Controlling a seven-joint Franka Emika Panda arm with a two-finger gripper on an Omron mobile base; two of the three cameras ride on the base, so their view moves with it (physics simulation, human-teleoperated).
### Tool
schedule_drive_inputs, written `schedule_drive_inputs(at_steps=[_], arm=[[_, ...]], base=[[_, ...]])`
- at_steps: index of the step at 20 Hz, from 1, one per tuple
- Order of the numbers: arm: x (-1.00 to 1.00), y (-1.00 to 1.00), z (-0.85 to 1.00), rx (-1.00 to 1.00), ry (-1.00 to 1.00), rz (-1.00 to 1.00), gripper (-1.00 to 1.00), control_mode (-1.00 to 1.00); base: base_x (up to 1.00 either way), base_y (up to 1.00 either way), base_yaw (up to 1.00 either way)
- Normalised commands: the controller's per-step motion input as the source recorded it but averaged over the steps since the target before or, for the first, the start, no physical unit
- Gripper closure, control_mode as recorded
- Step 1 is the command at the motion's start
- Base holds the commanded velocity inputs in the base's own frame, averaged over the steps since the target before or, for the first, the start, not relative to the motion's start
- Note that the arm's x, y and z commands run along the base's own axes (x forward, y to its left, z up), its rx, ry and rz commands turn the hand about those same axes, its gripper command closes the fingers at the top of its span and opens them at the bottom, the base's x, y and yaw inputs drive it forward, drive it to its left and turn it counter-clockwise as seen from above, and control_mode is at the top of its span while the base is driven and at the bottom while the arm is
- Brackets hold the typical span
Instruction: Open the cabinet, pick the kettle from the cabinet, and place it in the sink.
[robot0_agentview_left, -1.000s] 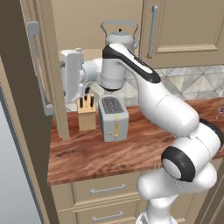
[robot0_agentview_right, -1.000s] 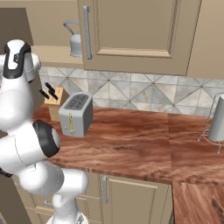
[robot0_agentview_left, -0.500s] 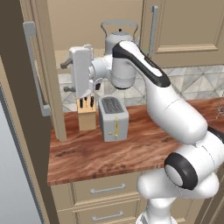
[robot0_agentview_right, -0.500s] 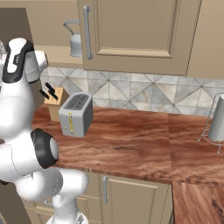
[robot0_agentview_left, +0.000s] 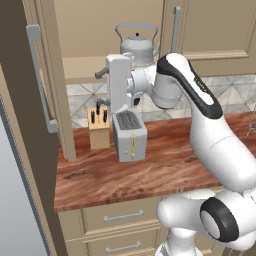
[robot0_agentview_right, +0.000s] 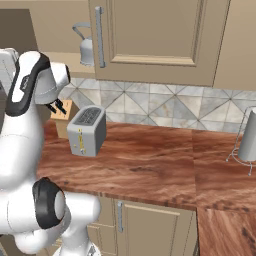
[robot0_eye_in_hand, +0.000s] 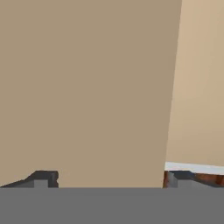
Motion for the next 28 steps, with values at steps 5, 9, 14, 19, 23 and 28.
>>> schedule_drive_inputs(at_steps=[5,9,14,19,23,28], arm=[[-0.24,-0.5,0.05,-0.05,-0.1,-0.05,-1.0,-1.0],[-0.22,-0.47,0.09,-0.08,-0.03,-0.01,-1.0,-1.0],[-0.22,-0.45,0.11,-0.08,0.0,-0.05,-1.0,-1.0],[-0.18,-0.45,0.09,-0.09,0.0,-0.16,-1.0,-1.0],[-0.09,-0.4,0.01,-0.21,-0.06,-0.19,-1.0,-1.0],[-0.05,-0.36,0.0,-0.33,-0.18,-0.17,-1.0,-1.0]], base=[[0.0,0.0,0.0],[0.0,0.0,0.0],[0.0,0.0,0.0],[0.0,0.0,0.0],[0.0,0.0,0.0],[0.0,0.0,0.0]])
